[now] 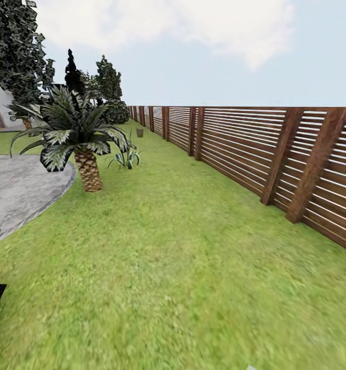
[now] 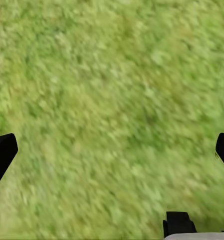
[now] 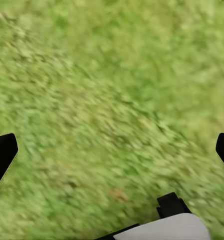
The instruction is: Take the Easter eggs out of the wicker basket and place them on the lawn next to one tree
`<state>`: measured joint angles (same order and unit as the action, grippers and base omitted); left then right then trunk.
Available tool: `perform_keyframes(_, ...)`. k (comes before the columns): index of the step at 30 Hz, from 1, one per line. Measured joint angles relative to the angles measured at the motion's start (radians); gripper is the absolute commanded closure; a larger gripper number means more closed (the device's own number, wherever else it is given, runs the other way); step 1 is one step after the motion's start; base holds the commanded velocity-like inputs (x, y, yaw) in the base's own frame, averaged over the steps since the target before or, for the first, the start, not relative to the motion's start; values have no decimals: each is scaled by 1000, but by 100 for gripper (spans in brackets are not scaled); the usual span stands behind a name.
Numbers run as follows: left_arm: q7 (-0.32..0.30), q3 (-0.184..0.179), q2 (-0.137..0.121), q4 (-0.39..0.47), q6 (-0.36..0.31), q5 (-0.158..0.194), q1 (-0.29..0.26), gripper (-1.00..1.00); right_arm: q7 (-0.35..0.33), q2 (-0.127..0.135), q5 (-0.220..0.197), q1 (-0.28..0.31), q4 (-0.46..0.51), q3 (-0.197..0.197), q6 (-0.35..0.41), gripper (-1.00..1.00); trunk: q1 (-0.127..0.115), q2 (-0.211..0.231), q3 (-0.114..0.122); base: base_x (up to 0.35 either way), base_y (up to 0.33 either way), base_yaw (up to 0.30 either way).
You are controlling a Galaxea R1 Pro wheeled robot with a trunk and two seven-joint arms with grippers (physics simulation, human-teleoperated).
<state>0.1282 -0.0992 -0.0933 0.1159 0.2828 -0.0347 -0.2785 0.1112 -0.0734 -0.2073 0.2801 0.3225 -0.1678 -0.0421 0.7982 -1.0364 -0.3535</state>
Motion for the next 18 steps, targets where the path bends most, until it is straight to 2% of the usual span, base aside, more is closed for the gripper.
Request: perform_keyframes(18,0,0,0,0,0,0,0,-100,0,0,0,0,0,-1,-2,-100,0,0,0,327,-122,0)
